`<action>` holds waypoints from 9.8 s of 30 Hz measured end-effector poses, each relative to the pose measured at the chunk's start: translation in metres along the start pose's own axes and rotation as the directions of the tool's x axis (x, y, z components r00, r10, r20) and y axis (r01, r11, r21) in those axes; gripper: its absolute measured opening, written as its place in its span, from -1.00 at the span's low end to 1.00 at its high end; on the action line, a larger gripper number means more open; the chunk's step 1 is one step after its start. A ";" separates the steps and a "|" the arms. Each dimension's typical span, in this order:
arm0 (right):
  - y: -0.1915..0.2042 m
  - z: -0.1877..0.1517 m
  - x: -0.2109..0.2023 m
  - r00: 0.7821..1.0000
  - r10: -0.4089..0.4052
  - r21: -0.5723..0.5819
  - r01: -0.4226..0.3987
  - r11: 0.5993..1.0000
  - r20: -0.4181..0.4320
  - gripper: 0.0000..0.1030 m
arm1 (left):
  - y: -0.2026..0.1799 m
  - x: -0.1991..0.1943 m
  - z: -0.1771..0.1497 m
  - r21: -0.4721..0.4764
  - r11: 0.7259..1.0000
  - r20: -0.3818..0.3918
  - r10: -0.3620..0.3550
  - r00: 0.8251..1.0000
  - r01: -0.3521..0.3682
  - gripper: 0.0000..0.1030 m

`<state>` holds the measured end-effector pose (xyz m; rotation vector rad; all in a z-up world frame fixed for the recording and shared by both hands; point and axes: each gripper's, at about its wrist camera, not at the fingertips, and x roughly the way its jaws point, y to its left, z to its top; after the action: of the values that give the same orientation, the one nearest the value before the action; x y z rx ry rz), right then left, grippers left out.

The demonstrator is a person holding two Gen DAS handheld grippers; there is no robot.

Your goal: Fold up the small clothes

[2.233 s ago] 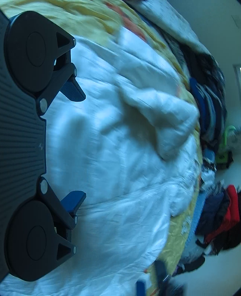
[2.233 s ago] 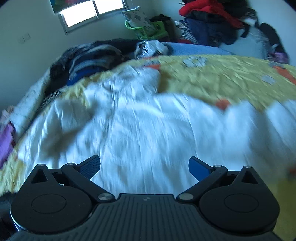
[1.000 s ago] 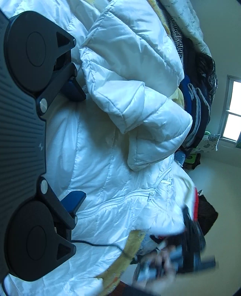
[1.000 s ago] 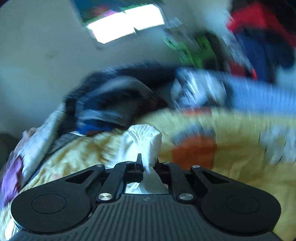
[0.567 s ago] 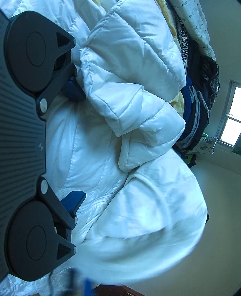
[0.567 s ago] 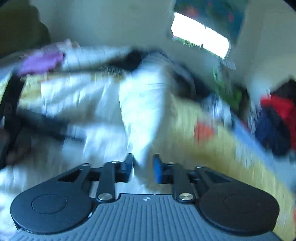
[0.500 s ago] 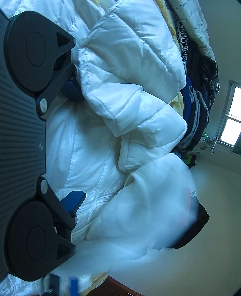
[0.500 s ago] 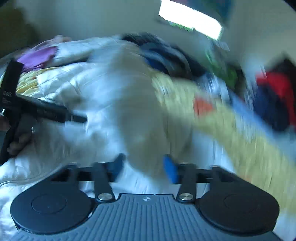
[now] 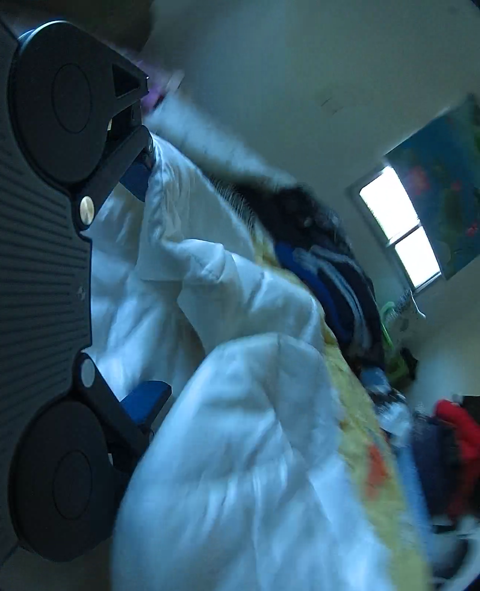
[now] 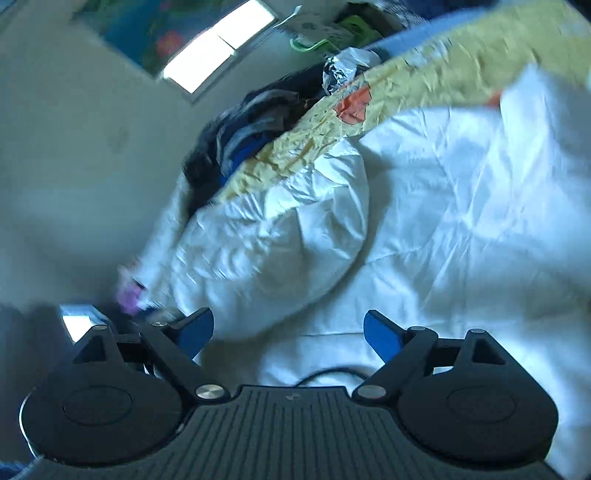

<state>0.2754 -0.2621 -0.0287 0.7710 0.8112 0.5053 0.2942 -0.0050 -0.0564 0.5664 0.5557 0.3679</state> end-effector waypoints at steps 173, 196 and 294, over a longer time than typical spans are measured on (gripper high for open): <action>-0.054 0.018 -0.113 0.525 -0.171 -0.254 0.639 0.726 0.834 -0.74 | -0.106 -0.137 0.231 -0.305 0.294 0.143 -0.926 0.349 0.906 1.00; -0.001 -0.015 -0.073 0.616 -0.114 -0.499 0.721 0.480 0.779 -0.71 | -0.143 -0.136 0.228 -0.390 0.349 -0.024 -0.929 0.370 0.852 -0.38; -0.102 0.037 -0.024 0.984 0.074 -0.111 -0.057 0.992 0.161 0.97 | 0.012 0.016 0.034 -0.508 0.757 -0.138 -0.543 0.828 0.411 0.47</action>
<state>0.3014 -0.3573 -0.0802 0.7329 0.6018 0.5316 0.3244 -0.0015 -0.0318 -0.1099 0.8339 0.0694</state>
